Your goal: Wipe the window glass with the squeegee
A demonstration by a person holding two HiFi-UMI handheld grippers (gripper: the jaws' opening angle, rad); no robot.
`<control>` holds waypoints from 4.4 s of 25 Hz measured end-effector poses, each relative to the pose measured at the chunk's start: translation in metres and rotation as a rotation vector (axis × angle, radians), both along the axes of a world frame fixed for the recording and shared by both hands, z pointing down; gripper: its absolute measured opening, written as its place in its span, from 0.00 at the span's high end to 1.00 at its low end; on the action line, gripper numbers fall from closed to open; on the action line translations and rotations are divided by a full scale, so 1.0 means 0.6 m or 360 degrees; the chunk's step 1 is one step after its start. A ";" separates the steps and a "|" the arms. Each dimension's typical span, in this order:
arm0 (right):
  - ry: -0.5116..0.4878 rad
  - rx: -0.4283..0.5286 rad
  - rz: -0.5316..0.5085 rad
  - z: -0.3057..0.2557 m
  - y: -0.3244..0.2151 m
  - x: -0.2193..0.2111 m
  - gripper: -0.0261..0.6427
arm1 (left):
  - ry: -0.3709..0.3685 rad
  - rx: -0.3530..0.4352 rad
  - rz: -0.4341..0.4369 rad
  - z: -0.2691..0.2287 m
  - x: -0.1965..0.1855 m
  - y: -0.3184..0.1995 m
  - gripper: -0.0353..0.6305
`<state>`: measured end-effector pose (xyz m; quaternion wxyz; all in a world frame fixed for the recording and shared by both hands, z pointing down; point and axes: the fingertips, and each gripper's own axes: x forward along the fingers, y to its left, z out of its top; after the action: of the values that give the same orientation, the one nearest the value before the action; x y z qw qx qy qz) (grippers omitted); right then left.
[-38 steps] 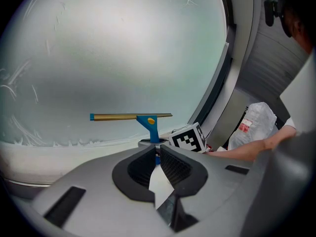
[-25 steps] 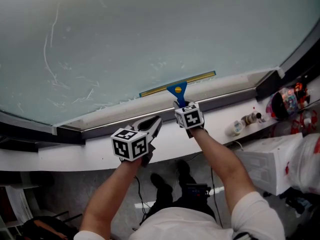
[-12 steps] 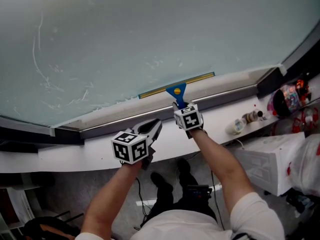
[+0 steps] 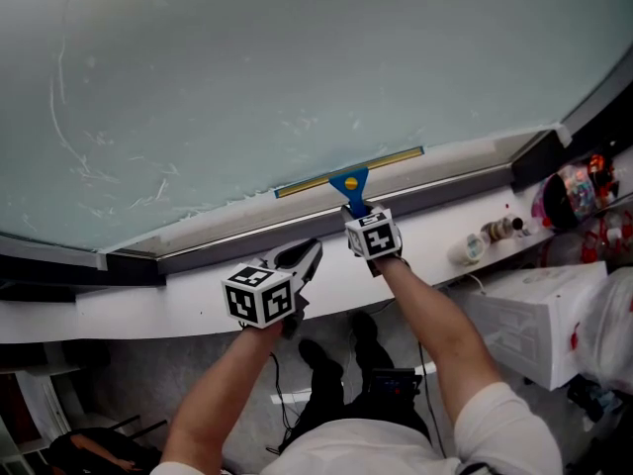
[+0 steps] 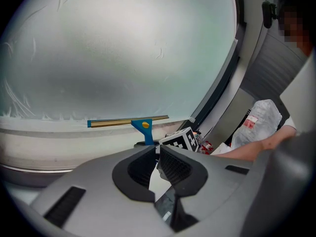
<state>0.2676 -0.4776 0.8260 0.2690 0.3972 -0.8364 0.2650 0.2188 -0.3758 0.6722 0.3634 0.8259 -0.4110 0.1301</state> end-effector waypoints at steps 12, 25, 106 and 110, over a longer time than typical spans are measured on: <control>0.0058 -0.0034 -0.0048 0.033 0.012 0.014 0.84 | 0.0014 -0.0030 -0.0012 0.020 0.011 0.006 0.87; 0.0055 -0.0055 -0.0064 0.015 0.057 0.024 0.85 | 0.0040 -0.0038 -0.0040 0.020 0.030 0.016 0.87; -0.0146 -0.0025 0.0454 -0.371 0.702 0.092 0.85 | 0.0386 0.0377 -0.0155 -0.223 -0.191 0.646 0.87; -0.0162 -0.0010 0.0432 -0.389 0.699 0.106 0.85 | 0.0378 0.0394 -0.0167 -0.235 -0.172 0.646 0.87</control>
<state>0.3311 -0.0581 0.5925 0.1892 0.4918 -0.7868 0.3214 0.1154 0.0120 0.5311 0.3112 0.8513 -0.4207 -0.0392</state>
